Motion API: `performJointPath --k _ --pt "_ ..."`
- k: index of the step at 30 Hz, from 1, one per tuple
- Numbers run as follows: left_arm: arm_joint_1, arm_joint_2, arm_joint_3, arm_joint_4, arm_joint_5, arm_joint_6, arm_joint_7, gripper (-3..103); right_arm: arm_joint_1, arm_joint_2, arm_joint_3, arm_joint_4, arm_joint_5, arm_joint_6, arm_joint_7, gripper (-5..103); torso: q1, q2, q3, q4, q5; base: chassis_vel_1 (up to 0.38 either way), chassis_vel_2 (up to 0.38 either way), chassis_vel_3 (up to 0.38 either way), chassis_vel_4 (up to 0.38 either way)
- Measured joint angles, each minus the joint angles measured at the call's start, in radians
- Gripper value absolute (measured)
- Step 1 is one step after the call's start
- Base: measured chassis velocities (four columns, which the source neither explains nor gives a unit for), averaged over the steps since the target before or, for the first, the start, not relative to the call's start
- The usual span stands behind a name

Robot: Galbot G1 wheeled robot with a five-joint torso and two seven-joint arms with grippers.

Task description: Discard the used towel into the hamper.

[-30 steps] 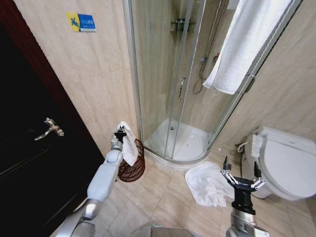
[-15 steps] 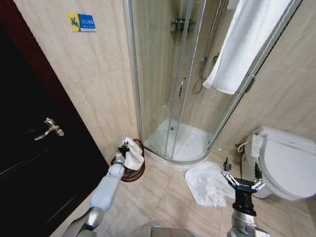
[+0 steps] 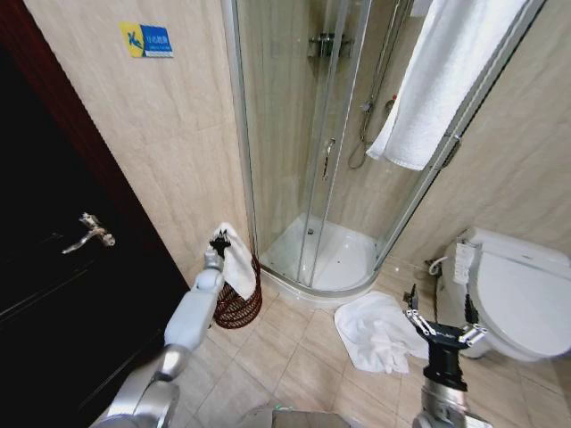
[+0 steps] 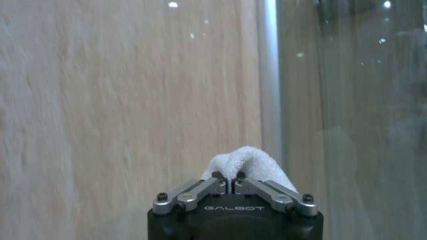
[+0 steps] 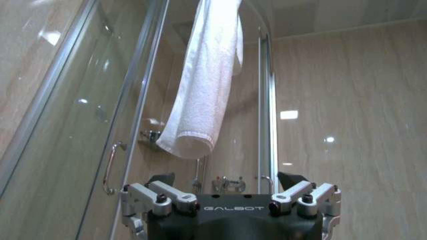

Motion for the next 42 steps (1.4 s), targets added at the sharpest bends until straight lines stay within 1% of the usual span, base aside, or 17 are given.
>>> performJointPath --k 8,10,16,19,21,25,33,35,36,38,39,42 --pt "0.001 0.010 -0.020 0.028 0.019 -0.029 0.003 2 0.000 0.000 -0.003 0.004 -0.006 0.000 0.000 100 0.000 0.000 0.000 0.0000 0.0001 0.000 0.000 0.000 0.000" --pt "0.019 0.014 -0.024 0.048 0.035 -0.040 0.015 2 0.000 0.000 -0.005 0.004 -0.008 0.000 -0.001 100 0.000 0.000 0.000 0.0003 -0.0003 0.000 0.000 0.000 0.000" --pt "0.071 0.013 -0.032 0.107 0.068 -0.086 0.043 2 -0.003 0.000 -0.007 0.002 -0.011 0.004 -0.003 100 0.000 0.000 0.000 0.0003 -0.0003 0.000 0.000 0.000 0.000" --pt "0.082 0.011 -0.032 0.115 0.074 -0.094 0.048 2 -0.003 0.000 -0.007 0.001 -0.011 0.004 -0.003 100 0.000 0.000 0.000 0.0002 -0.0001 0.000 0.000 0.000 0.000" --pt "0.116 0.001 -0.026 0.137 0.094 -0.111 0.064 2 -0.002 0.000 -0.009 -0.003 -0.012 0.006 -0.003 100 0.000 0.000 0.000 0.0001 -0.0002 0.000 0.000 0.000 0.000" --pt "0.127 -0.013 -0.016 0.157 0.112 -0.115 0.071 2 -0.004 0.000 -0.010 -0.007 -0.013 0.010 -0.004 100 0.000 0.000 0.000 0.0001 0.0000 0.000 0.000 0.000 0.000" --pt "0.121 -0.033 -0.001 0.204 0.116 -0.117 0.093 2 -0.006 0.000 -0.004 -0.011 -0.009 0.024 -0.013 100 0.000 0.000 0.000 0.0001 0.0000 0.000 0.000 0.000 0.000" --pt "0.101 -0.041 0.003 0.250 0.116 -0.121 0.105 2 -0.003 0.000 -0.002 -0.011 -0.008 0.024 -0.013 100 0.000 0.000 0.000 0.0002 0.0000 0.000 0.000 0.000 0.000" --pt "0.101 -0.041 0.003 0.250 0.116 -0.121 0.105 2 -0.003 0.000 -0.002 -0.011 -0.008 0.024 -0.013 100 0.000 0.000 0.000 0.0002 0.0000 0.000 0.000 0.000 0.000" --pt "0.069 -0.052 0.004 0.314 0.120 -0.127 0.121 2 -0.002 0.000 -0.001 -0.012 -0.005 0.025 -0.013 100 0.000 0.000 0.000 0.0000 0.0000 0.000 0.000 0.000 0.000" --pt "0.069 -0.052 0.004 0.314 0.120 -0.127 0.121 2 -0.002 0.000 -0.001 -0.012 -0.005 0.025 -0.013 100 0.000 0.000 0.000 0.0000 0.0000 0.000 0.000 0.000 0.000" --pt "0.038 -0.065 0.002 0.379 0.143 -0.133 0.137 2 -0.001 0.000 0.001 -0.015 -0.010 0.031 -0.009 100 0.000 0.000 0.000 0.0001 0.0000 0.000 0.000 0.000 0.000"
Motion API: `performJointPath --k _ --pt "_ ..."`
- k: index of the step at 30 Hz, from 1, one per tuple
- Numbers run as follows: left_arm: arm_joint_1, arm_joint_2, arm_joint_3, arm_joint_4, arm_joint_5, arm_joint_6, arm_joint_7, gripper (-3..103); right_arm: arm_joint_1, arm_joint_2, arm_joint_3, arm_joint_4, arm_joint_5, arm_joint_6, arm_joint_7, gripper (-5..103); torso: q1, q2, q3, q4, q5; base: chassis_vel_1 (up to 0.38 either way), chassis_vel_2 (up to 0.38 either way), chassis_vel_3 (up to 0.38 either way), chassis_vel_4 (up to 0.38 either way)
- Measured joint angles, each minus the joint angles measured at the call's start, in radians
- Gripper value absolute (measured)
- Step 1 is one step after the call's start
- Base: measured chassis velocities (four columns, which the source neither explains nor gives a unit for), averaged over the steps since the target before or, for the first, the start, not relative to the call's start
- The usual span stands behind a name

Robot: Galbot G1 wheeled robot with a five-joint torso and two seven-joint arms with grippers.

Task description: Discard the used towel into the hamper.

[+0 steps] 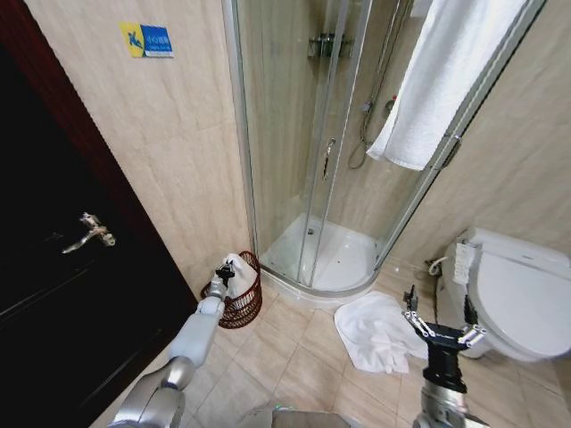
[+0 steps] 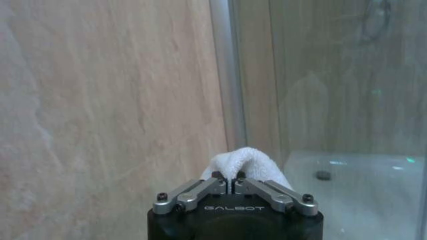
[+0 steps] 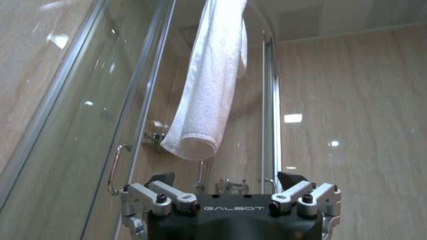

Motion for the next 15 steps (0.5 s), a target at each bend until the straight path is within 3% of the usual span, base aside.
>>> performJointPath --k 7,15 --pt "-0.023 -0.019 -0.002 0.046 0.025 0.011 0.019 2 0.008 0.000 0.002 -0.001 -0.011 -0.004 0.028 100 0.000 0.000 0.000 0.0000 -0.0001 0.000 0.000 0.000 0.000" --pt "-0.014 -0.017 -0.003 0.051 0.064 0.070 0.052 2 0.007 0.000 -0.011 -0.002 -0.010 -0.021 0.011 100 0.000 0.000 0.000 0.0001 0.0000 0.000 0.000 0.000 0.000"
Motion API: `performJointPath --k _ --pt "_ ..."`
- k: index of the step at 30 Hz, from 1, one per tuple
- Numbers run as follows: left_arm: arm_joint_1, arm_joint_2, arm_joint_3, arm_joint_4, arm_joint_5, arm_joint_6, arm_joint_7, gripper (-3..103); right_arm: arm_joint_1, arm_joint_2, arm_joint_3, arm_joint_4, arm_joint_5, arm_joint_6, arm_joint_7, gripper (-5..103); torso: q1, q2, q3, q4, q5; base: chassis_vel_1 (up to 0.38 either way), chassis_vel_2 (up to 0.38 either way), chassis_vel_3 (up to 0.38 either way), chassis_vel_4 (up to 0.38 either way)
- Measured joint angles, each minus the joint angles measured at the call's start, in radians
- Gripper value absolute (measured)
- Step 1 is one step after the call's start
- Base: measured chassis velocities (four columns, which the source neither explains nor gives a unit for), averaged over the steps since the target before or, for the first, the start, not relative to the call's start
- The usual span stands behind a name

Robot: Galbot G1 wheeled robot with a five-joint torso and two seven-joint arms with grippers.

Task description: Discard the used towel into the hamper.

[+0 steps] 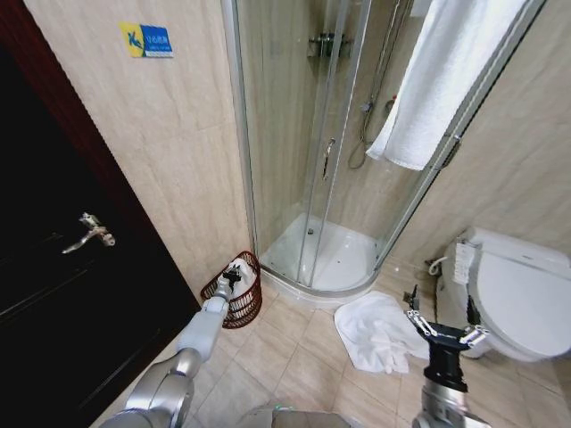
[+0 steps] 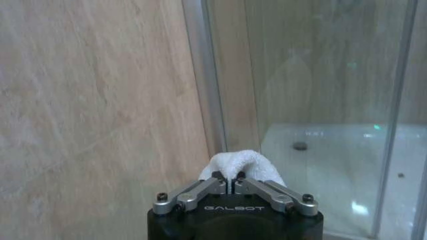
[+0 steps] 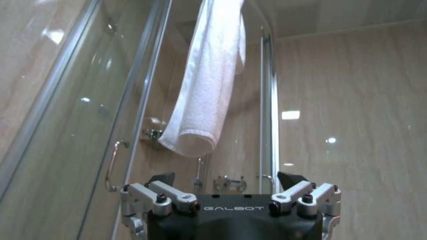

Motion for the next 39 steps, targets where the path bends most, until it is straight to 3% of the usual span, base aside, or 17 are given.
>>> performJointPath --k 13,30,39 --pt "0.003 0.007 -0.004 0.003 0.059 0.106 -0.005 2 -0.001 0.000 0.001 -0.008 0.022 0.006 -0.054 100 0.000 0.000 0.000 0.0000 -0.0001 0.000 0.000 0.000 0.000" --pt "-0.017 -0.016 -0.004 0.030 0.071 0.103 -0.015 2 0.002 0.000 0.008 -0.015 0.031 0.016 -0.052 100 0.000 0.000 0.000 -0.0002 0.0000 0.000 0.000 0.000 0.000" --pt "-0.047 -0.037 -0.007 0.085 0.081 0.101 -0.091 2 0.005 0.000 0.014 -0.027 0.041 0.056 -0.040 100 0.000 0.000 0.000 -0.0001 -0.0001 0.000 0.000 0.000 0.000"
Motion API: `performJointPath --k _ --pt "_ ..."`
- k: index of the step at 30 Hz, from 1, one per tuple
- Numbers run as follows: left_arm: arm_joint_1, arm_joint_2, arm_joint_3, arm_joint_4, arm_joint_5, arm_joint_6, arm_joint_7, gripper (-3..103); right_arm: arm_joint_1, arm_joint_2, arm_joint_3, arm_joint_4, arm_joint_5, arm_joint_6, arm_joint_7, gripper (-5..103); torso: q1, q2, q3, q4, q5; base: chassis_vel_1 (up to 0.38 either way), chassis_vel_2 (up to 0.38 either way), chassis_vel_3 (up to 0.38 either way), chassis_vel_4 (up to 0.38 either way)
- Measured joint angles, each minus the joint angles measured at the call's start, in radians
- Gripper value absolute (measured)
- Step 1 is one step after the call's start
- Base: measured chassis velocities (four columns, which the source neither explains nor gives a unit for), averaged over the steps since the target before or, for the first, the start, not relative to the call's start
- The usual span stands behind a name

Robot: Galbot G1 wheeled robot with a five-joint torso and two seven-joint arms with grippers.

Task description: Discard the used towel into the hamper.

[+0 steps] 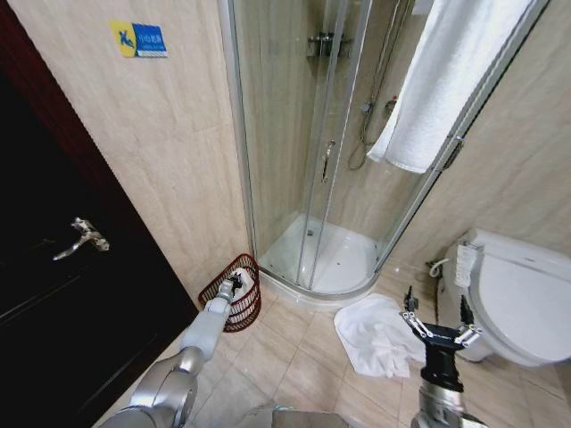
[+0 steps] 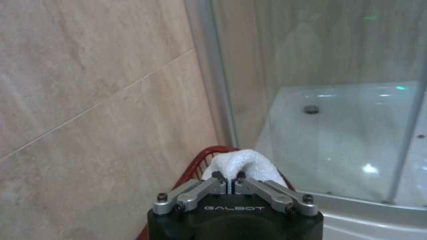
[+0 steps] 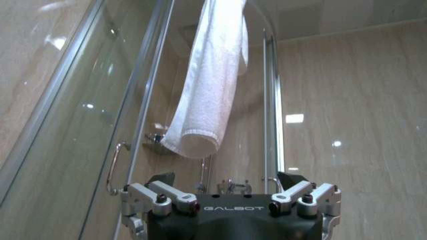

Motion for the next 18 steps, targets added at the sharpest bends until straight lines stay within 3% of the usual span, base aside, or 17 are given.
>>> performJointPath --k 3,7,10,18 --pt "-0.010 -0.005 -0.001 0.013 0.006 0.002 -0.024 3 -0.001 0.000 0.004 -0.001 0.012 0.010 -0.002 100 0.000 0.000 0.000 -0.0001 0.0001 0.000 0.000 0.000 0.000" --pt "-0.009 -0.007 -0.001 0.011 0.016 0.005 -0.035 25 -0.004 0.000 0.011 -0.003 0.025 0.012 -0.016 100 0.000 0.000 0.000 0.0000 0.0002 0.000 0.000 0.000 0.000" --pt "-0.004 -0.007 -0.001 0.006 0.021 0.007 -0.035 30 -0.006 0.000 0.011 -0.003 0.030 0.012 -0.019 100 0.000 0.000 0.000 0.0000 0.0000 0.000 0.000 0.000 0.000" --pt "0.009 -0.001 -0.008 -0.003 0.029 0.008 -0.034 63 -0.009 0.000 0.011 -0.008 0.033 0.013 -0.025 100 0.000 0.000 0.000 0.0000 0.0001 0.000 0.000 0.000 0.000"
